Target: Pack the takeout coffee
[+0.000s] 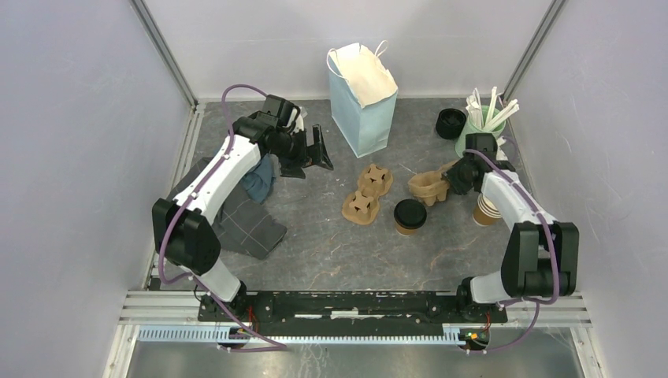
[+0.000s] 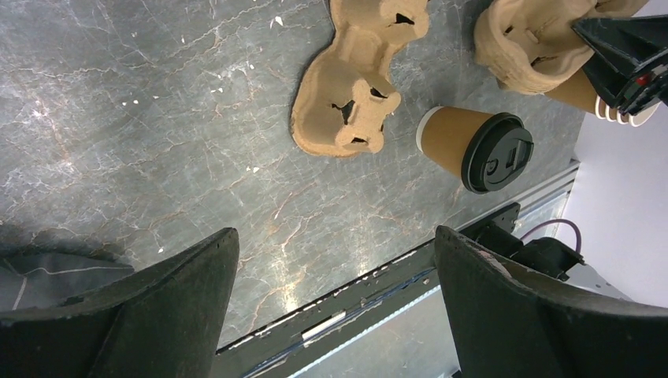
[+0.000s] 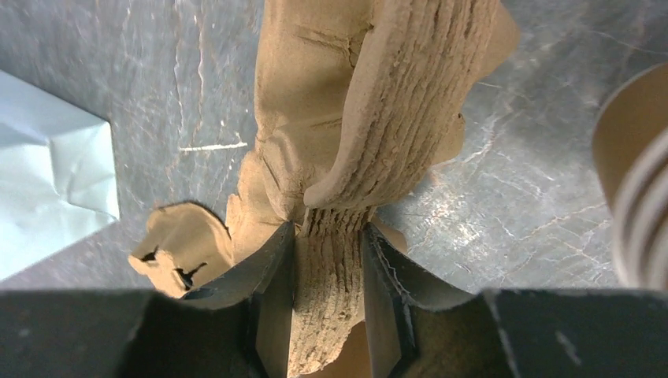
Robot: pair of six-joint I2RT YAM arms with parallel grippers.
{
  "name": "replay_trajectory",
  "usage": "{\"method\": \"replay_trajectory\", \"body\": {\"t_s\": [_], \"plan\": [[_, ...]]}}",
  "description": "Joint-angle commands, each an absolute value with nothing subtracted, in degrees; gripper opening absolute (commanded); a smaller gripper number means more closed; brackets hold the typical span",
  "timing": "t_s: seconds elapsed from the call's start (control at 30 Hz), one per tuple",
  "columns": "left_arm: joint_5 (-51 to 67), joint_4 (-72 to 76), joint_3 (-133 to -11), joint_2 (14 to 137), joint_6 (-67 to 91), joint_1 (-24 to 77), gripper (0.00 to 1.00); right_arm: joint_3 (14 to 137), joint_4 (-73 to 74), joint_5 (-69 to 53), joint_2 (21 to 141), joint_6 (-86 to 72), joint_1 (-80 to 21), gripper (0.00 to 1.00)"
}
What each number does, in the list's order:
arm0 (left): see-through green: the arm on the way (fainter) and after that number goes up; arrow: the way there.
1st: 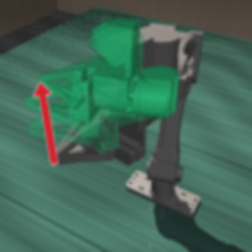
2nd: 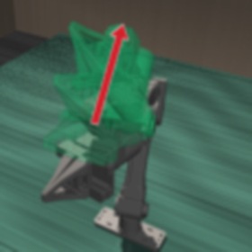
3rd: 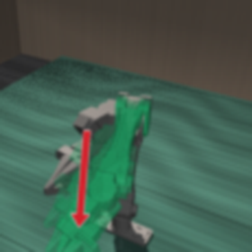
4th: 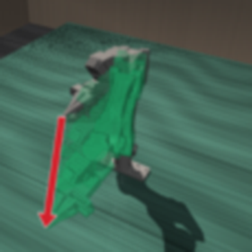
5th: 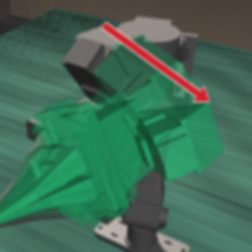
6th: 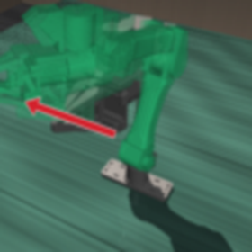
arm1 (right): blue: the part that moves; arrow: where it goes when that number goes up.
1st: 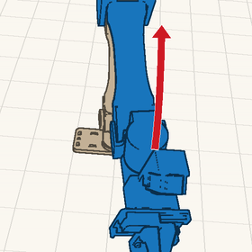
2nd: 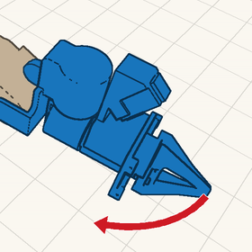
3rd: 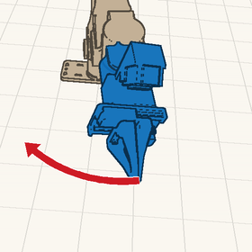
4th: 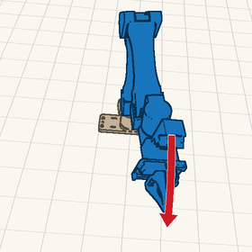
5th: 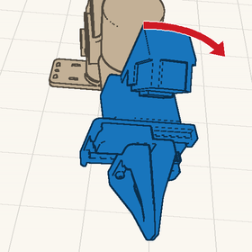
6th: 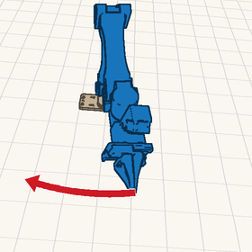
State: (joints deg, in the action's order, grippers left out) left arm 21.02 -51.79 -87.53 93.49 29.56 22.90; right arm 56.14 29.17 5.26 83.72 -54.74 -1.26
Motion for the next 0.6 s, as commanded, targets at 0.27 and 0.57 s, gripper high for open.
{"method": "replay_trajectory", "body": {"t_s": [0.27,0.57], "plan": [[22.0,-51.8,-88.1,93.3,27.4,22.8,0.99,51.0,18.0,5.0,77.1,-63.0,12.5,0.38],[21.9,-51.7,-88.4,93.3,27.0,22.8,0.99,51.8,11.1,4.5,81.4,-58.4,19.8,0.39]]}}
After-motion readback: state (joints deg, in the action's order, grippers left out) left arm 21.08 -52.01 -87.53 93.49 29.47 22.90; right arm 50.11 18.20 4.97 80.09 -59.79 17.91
